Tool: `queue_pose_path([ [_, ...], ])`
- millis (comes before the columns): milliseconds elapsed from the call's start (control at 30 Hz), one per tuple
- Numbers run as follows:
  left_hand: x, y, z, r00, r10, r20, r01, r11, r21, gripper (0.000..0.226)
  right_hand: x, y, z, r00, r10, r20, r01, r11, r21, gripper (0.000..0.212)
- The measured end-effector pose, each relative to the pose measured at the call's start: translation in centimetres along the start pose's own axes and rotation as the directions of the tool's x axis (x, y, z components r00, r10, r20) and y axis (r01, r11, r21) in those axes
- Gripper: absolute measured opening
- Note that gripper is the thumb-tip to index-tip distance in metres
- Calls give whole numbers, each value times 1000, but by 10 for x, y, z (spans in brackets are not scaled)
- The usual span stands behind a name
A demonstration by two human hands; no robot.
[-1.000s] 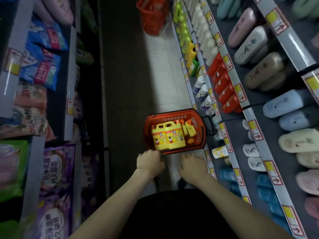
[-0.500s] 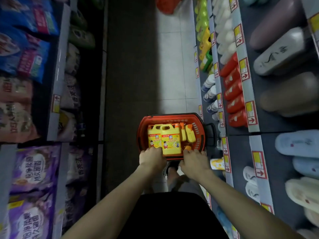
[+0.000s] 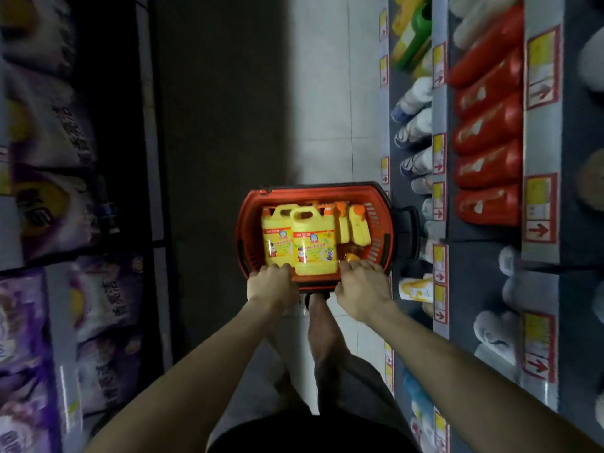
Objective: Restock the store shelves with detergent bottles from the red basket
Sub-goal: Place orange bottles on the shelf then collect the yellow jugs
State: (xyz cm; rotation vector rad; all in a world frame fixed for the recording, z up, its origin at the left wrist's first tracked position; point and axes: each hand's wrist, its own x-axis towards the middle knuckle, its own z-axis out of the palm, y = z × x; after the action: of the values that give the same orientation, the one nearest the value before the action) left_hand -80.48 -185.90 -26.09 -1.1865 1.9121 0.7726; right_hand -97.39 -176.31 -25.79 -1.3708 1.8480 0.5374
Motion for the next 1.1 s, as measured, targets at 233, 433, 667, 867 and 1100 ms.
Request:
queue_pose_path([
  [233, 97, -2, 38, 998, -18, 57, 19, 1000, -24, 41, 73, 21, 56, 992, 104, 66, -110, 990, 87, 48],
  [433, 162, -1, 78, 992, -44, 121, 56, 994, -97, 50, 141, 29, 98, 989, 129, 78, -137, 985, 105, 54],
  [667, 203, -4, 116, 983, -83, 162, 135, 928, -348, 88, 201, 25, 132, 942, 260, 210, -329, 834, 444, 77],
  [867, 224, 1, 134, 954, -258, 150, 283, 623, -730, 80, 233, 21, 158, 852, 349, 392, -506, 351, 788, 71],
  [1100, 239, -1, 132, 862, -331, 385, 463, 199, -864, 81, 247, 16, 174, 804, 363, 472, -539, 107, 835, 80],
])
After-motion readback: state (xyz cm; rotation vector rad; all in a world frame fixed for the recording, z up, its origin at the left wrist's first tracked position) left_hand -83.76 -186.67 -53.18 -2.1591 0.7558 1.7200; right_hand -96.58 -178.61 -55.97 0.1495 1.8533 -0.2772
